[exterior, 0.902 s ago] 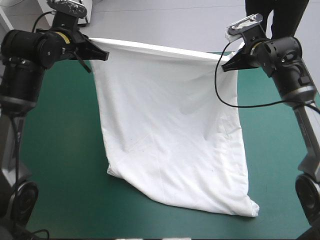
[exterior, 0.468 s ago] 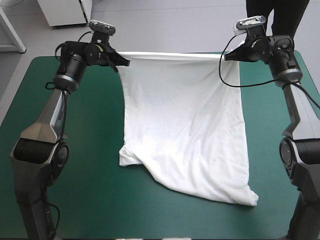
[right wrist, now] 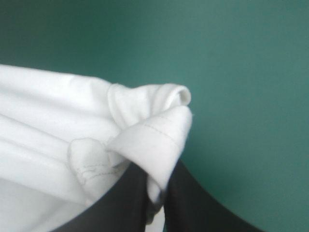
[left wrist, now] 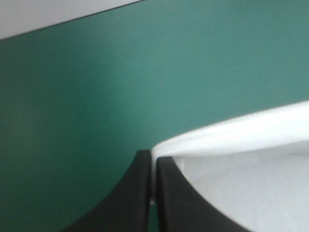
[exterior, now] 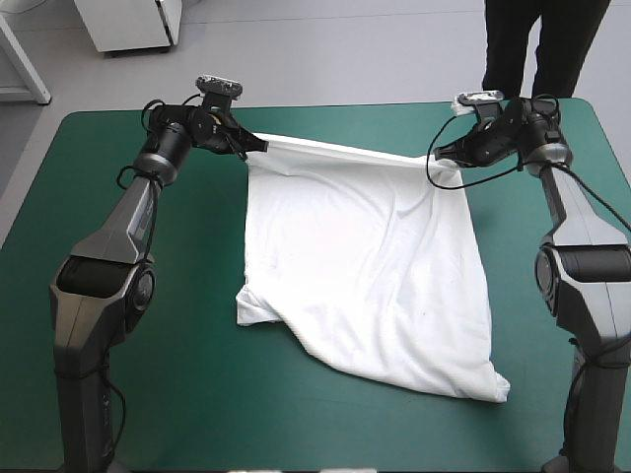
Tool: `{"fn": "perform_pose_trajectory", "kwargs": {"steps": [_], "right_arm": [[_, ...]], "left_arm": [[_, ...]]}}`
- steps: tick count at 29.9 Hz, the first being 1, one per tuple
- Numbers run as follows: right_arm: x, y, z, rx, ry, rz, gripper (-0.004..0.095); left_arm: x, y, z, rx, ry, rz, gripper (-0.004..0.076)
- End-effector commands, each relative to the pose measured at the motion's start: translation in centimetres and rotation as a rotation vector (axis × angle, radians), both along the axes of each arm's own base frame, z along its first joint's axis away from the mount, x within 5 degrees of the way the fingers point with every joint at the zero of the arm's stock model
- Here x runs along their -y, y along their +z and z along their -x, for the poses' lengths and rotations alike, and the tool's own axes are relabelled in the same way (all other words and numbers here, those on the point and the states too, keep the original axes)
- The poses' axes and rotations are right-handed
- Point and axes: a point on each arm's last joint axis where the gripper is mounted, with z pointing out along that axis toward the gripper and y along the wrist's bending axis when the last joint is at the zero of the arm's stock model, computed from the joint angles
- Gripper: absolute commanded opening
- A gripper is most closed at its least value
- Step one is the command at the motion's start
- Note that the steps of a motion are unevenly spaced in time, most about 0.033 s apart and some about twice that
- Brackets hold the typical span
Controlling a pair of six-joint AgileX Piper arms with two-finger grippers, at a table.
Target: Fold the cloth
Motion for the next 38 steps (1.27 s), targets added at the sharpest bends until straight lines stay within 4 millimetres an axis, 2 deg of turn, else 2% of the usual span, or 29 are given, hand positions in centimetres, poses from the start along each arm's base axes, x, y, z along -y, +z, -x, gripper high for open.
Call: {"fn": "perform_pose_trajectory", "kwargs": {"steps": [1,6,8,11,15,17,22,25,29,34,38], "right_arm": [[1.4,4.0,0.6,0.102,-0.011,-0.004,0.0206],[3.2,5.1,0.8,0.12,-0.024,-0.051,0.0467],[4.2,6.1,1.3,0.139,-0.043,-0.077,0.0529],[5.7,8.5,2.4,0.183,-0.064,-0.12,0.0539],[7.0,11.7,4.8,0.204,-0.052,-0.161,0.0539],[6.9,13.5,6.3,0.221,-0.045,-0.173,0.0539],[5.2,16.2,10.5,0.22,-0.007,-0.187,0.0539],[3.7,16.7,13.8,0.181,0.019,-0.188,0.0539],[1.7,15.0,18.4,0.094,0.055,-0.148,0.0539],[-0.6,13.8,24.0,0.083,0.104,-0.08,0.0539],[-1.9,13.0,27.6,0.09,0.118,-0.043,0.0539]], "left_arm": [[-1.2,3.7,0.6,0.094,0.006,0.06,0.0022],[-1.7,2.9,0.4,0.05,-0.052,0.097,0.0181],[-2.0,2.9,0.4,0.045,-0.072,0.106,0.0249],[-2.6,4.0,0.8,0.064,-0.086,0.129,0.0315],[-3.4,7.2,2.3,0.112,-0.086,0.117,0.033],[-3.5,9.2,3.9,0.115,-0.104,0.104,0.033],[-3.5,12.2,8.6,-0.064,-0.117,0.1,0.033],[-3.5,13.3,10.7,-0.157,-0.091,0.149,0.033],[-2.7,13.9,13.7,-0.178,-0.098,0.138,0.033],[-1.2,11.8,18.9,-0.295,-0.151,0.097,0.033],[-0.7,9.0,23.1,-0.41,-0.181,0.077,0.033]]}}
